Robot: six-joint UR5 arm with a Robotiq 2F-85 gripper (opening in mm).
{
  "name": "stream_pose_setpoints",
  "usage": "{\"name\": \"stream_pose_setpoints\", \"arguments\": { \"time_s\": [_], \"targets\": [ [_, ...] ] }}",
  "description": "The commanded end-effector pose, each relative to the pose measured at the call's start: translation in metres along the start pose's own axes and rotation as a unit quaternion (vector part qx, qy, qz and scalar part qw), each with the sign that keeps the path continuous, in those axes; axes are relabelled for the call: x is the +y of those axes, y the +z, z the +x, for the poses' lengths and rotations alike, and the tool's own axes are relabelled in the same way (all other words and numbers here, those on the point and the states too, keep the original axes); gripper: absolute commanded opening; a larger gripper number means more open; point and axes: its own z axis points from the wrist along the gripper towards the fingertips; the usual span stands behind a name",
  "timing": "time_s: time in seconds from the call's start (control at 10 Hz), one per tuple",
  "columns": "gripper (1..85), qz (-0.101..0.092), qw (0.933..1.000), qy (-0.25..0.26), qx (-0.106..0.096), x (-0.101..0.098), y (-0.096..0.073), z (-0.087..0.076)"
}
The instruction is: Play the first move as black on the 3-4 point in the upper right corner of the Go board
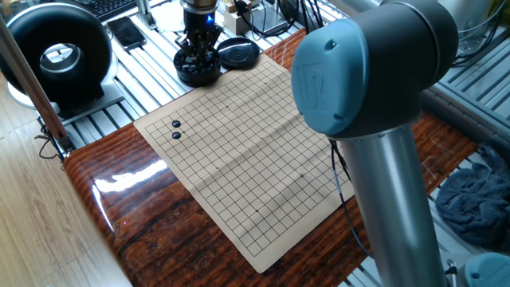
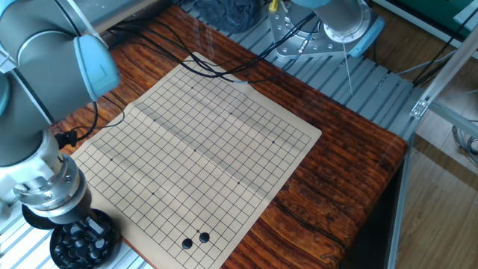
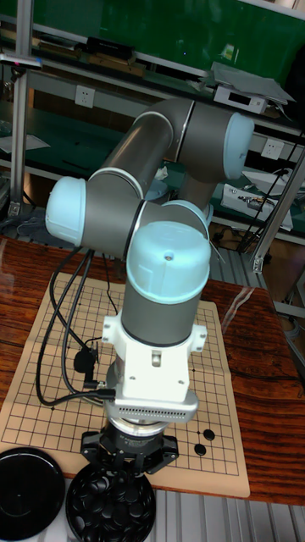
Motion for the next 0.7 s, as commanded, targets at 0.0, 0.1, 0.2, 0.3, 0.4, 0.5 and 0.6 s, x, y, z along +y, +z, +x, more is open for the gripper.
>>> {"name": "stream_pose_setpoints", "arguments": {
  "time_s": [0.0,0.1,0.2,0.3,0.4,0.5,0.6],
  "targets": [
    [23.7,0.002,0.9996,0.025,-0.012,0.005,-0.0023,-0.0038],
    [23.0,0.019,0.999,0.032,-0.025,0.0037,-0.0001,-0.0078],
    [22.3,0.033,0.9983,0.031,-0.035,0.0029,0.0017,-0.0106],
    [22.3,0.046,0.9978,0.025,-0.041,0.0,0.0016,-0.0116],
    [22.3,0.057,0.9972,0.019,-0.044,-0.0034,0.0,-0.012],
    [22.3,0.058,0.9972,0.017,-0.044,-0.0026,-0.0016,-0.0116],
    [22.0,0.052,0.9976,0.013,-0.043,0.0003,-0.0018,-0.0116]
  ]
}}
